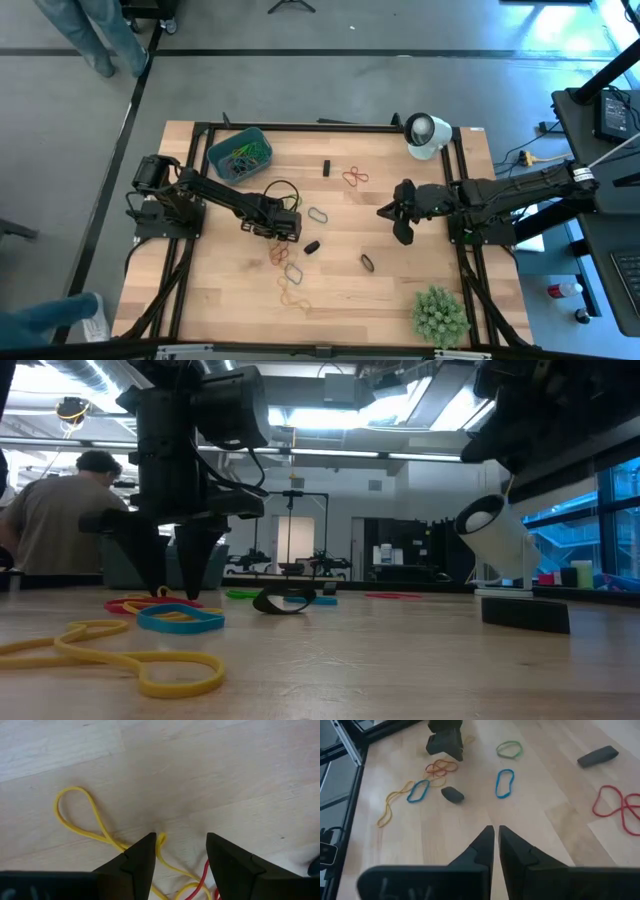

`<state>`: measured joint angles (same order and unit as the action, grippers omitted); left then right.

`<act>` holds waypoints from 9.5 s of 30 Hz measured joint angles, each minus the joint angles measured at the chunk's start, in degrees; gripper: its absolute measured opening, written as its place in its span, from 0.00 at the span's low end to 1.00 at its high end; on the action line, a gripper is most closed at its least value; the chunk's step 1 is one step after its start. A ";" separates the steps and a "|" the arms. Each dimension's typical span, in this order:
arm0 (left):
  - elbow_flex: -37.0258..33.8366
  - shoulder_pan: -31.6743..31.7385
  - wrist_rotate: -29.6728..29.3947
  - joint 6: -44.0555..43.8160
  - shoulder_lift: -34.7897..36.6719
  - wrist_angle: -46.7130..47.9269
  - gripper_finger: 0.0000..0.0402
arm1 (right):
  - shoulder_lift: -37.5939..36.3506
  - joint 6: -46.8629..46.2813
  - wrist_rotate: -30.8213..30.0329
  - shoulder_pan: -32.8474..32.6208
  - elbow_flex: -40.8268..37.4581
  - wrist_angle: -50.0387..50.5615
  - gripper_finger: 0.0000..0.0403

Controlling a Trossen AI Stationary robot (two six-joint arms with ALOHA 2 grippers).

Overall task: Pick and place rubber bands into bin
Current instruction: Put the top yellow rubber band into the bin, then put the top red rubber band into the bin, then put the green rubber band into the bin

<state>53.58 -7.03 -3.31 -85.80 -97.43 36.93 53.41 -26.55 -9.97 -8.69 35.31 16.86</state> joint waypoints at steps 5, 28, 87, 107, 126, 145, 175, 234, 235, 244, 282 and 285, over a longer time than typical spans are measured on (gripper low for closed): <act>0.00 0.00 0.00 0.00 0.00 0.02 0.42 | 0.00 1.67 -0.09 0.02 0.37 0.07 0.08; 0.02 0.00 5.37 2.43 2.94 1.16 0.01 | 0.04 2.86 -0.10 0.02 0.37 0.13 0.08; 0.04 59.95 1.62 69.24 26.98 15.15 0.23 | 0.11 -18.18 -17.60 4.50 0.37 -0.40 0.08; 0.04 55.18 4.11 59.56 34.62 3.71 0.24 | 0.11 -14.91 -17.54 4.61 0.37 -0.26 0.08; 0.04 48.32 4.44 56.30 43.84 -7.76 0.25 | 0.11 -14.95 -17.45 4.61 0.37 -0.33 0.08; 0.04 44.23 4.42 54.86 44.89 -9.35 0.26 | 0.13 -14.91 -17.45 4.61 0.37 -0.33 0.08; 0.04 16.60 -4.47 58.04 38.72 -0.34 0.01 | 7.41 -6.93 -5.99 5.43 1.90 -1.88 0.02; -23.26 -6.05 -6.03 55.46 61.10 -5.88 0.00 | 59.07 -4.94 6.85 28.44 43.30 29.16 0.00; -23.26 -6.05 -6.05 55.54 61.17 -5.82 0.00 | 58.36 -4.91 6.65 28.00 45.04 29.74 0.00; -23.26 -6.05 -6.25 56.59 61.38 -5.90 0.00 | 58.71 -1.26 5.36 24.07 63.14 32.03 0.00; -23.26 -6.05 -5.61 54.24 61.18 -8.87 0.00 | 98.05 2.57 12.67 25.23 94.60 -15.87 0.21; -23.26 -6.05 -5.60 55.40 61.18 -8.85 0.00 | 97.96 0.27 12.68 25.47 94.60 -15.14 0.32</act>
<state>30.33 -13.08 -8.91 -30.40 -36.25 28.08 151.37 -26.27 2.71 16.78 129.91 1.72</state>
